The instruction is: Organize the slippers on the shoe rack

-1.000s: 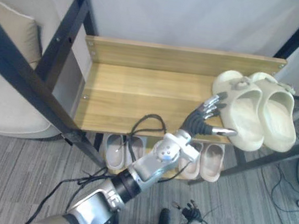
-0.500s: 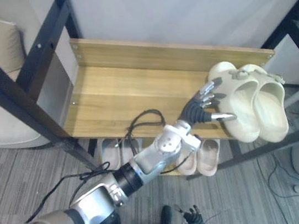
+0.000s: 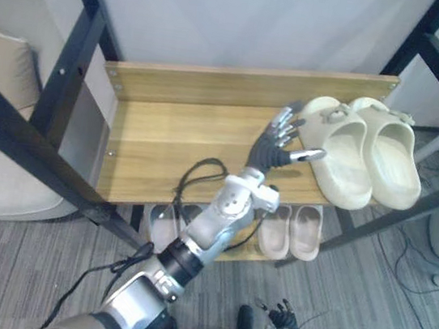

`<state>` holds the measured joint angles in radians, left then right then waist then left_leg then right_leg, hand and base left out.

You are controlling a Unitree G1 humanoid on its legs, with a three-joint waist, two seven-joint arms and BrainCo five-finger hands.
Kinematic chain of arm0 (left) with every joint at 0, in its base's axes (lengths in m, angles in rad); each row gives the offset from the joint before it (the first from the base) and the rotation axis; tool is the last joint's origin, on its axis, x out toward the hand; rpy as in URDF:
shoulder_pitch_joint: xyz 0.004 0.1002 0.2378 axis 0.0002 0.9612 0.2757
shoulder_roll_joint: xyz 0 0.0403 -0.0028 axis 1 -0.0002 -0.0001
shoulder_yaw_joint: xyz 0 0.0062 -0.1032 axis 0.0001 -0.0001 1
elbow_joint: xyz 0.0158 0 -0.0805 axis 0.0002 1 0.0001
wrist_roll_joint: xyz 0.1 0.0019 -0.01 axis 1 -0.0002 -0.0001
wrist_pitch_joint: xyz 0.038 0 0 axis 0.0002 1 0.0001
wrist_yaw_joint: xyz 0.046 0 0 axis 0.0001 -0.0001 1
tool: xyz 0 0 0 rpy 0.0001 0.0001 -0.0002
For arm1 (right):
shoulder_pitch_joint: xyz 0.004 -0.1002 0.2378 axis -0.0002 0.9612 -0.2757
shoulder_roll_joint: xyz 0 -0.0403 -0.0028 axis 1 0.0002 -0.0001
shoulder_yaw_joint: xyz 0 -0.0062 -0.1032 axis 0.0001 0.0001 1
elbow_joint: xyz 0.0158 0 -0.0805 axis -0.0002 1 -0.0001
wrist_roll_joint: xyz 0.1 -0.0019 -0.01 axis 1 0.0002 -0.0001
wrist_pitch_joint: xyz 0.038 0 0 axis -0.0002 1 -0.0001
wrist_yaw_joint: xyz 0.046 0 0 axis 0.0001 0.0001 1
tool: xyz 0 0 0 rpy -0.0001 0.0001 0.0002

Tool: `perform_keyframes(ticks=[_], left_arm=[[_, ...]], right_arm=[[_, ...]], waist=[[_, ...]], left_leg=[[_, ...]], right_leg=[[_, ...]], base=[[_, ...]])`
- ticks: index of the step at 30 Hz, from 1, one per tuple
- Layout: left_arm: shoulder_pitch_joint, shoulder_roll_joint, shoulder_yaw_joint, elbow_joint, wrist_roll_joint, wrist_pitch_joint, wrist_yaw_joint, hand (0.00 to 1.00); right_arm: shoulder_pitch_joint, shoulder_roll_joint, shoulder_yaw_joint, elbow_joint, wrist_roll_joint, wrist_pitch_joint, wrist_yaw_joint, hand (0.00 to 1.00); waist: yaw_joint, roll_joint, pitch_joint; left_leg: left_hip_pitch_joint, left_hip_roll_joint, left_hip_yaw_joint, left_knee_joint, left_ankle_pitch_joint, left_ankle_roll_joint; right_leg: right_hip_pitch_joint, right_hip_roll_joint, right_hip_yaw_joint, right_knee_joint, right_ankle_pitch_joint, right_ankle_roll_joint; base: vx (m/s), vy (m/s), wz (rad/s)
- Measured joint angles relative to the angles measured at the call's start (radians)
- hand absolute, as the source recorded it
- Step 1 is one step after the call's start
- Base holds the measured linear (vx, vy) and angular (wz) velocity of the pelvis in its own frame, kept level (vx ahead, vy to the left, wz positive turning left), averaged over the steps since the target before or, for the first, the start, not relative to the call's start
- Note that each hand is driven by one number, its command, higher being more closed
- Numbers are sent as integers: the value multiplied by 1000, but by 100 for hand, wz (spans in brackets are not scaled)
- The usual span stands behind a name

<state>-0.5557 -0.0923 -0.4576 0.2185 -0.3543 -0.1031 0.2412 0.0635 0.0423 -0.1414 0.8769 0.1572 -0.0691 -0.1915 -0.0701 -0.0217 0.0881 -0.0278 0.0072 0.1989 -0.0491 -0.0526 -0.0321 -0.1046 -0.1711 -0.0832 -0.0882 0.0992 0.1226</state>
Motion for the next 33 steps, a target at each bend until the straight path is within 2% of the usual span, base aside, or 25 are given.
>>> perform_keyframes(ticks=[6, 10, 14, 15, 17, 22, 25, 29, 30, 33], left_arm=[[71, 3, 43, -76, 3, 0, -9, 0], [85, 21, 45, -177, 5, -1, -10, 0], [116, 36, 17, -291, -25, -16, -46, 0], [153, 46, -20, -366, -60, -21, -73, 0], [180, 53, -52, -404, -83, -26, -94, 0], [323, 89, -221, -477, -211, -22, -209, 0], [403, 156, -285, -483, -240, -5, -273, 0], [492, 223, -313, -477, -251, 6, -328, 0], [520, 261, -319, -443, -256, 13, -348, 0], [577, 311, -314, -362, -255, 25, -365, 0]], right_arm=[[5, -7, 9, 0, 0, 0, 15, 0], [8, -7, 9, 0, -1, 0, 17, 0], [13, -7, 10, -1, 0, 0, 21, 0], [22, -9, 30, 2, 0, 1, 24, 0], [26, -9, 35, 4, 0, 2, 26, 0], [16, -23, 78, 55, 0, 10, 36, 0], [-2, -28, 114, 93, -1, 11, 41, 0], [-25, -43, 159, 120, -2, 12, 54, 0], [-25, -43, 171, 120, -2, 12, 55, 0], [-32, -44, 193, 121, -2, 12, 56, 0]], waist=[[7, 22, -11], [15, 22, -11], [19, 22, -12], [34, 22, -27], [41, 26, -37], [57, 36, -80], [63, 38, -90], [68, 37, -91], [67, 36, -91], [68, 28, -97]], left_leg=[[-3, 1, -17, 2, 3, -1], [-3, 0, -20, 6, 3, -1], [5, 1, -50, 17, 3, -1], [7, 2, -56, 17, 3, -1], [7, 2, -65, 17, 3, -1], [11, 2, -107, 16, 5, -4], [8, 2, -127, 16, 6, -5], [6, -1, -138, 16, 9, -6], [14, -5, -159, 16, 12, -7], [12, -8, -185, 16, 18, -10]], right_leg=[[1, 0, -17, 11, -5, -2], [5, -2, -23, 13, -5, -2], [37, -5, -55, 13, -12, -5], [40, -5, -64, 17, -21, -8], [43, -5, -70, 17, -23, -9], [70, -5, -108, 16, -38, -8], [74, -3, -121, 16, -41, -8], [79, -3, -136, 13, -41, -9], [101, -3, -161, 6, -41, -9], [115, -1, -189, 0, -44, -14]], base=[[-35, -29, 6], [-13, -20, 5], [-20, -27, 22], [-34, -36, 18], [-32, -41, 15], [-18, -32, 21], [-8, -25, 12], [-23, -24, 13], [-4, -14, 29], [-20, -21, 28]])
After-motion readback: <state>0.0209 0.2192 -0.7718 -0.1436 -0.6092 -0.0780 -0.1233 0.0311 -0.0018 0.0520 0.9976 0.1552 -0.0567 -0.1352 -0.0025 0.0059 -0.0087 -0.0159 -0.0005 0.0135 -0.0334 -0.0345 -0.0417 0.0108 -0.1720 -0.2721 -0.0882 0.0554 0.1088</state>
